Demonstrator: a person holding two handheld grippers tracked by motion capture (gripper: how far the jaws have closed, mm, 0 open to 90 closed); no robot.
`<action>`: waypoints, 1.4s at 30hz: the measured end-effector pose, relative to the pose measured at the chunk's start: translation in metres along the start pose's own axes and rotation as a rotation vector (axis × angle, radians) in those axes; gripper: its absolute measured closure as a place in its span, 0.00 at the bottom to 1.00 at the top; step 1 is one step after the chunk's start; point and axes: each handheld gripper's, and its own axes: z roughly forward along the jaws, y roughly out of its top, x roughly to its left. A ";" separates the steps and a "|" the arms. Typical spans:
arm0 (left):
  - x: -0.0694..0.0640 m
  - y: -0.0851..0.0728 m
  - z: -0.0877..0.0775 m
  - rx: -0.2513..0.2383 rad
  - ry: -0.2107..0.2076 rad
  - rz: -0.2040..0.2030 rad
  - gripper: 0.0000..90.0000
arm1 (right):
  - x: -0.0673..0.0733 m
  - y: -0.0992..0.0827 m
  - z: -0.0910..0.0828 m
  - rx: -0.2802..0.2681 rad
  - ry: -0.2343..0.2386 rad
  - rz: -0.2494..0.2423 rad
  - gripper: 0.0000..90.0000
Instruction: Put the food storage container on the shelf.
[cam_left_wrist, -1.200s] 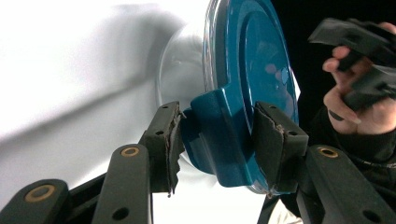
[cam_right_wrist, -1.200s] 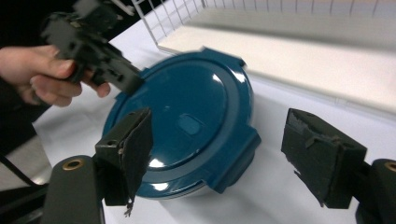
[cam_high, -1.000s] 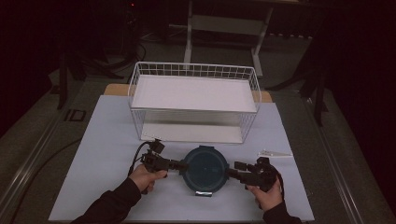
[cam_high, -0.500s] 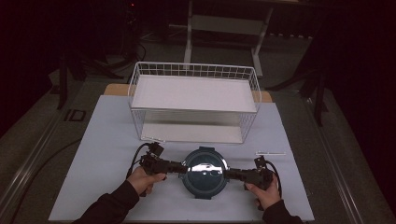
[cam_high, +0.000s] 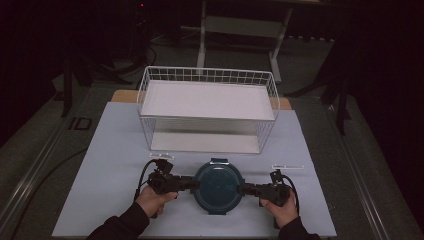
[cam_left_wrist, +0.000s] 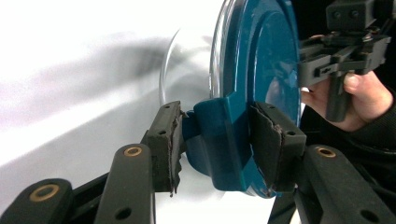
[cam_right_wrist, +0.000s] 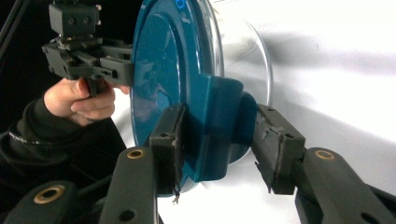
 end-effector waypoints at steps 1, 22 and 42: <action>0.001 -0.001 0.000 -0.001 -0.003 0.006 0.62 | 0.002 0.000 0.000 0.001 -0.004 0.003 0.62; 0.000 0.012 -0.016 -0.058 -0.002 0.016 0.63 | 0.017 0.021 0.000 -0.025 -0.013 -0.053 0.64; 0.031 0.052 -0.023 -0.132 0.047 0.068 0.63 | -0.001 0.070 0.029 -0.063 0.015 -0.079 0.64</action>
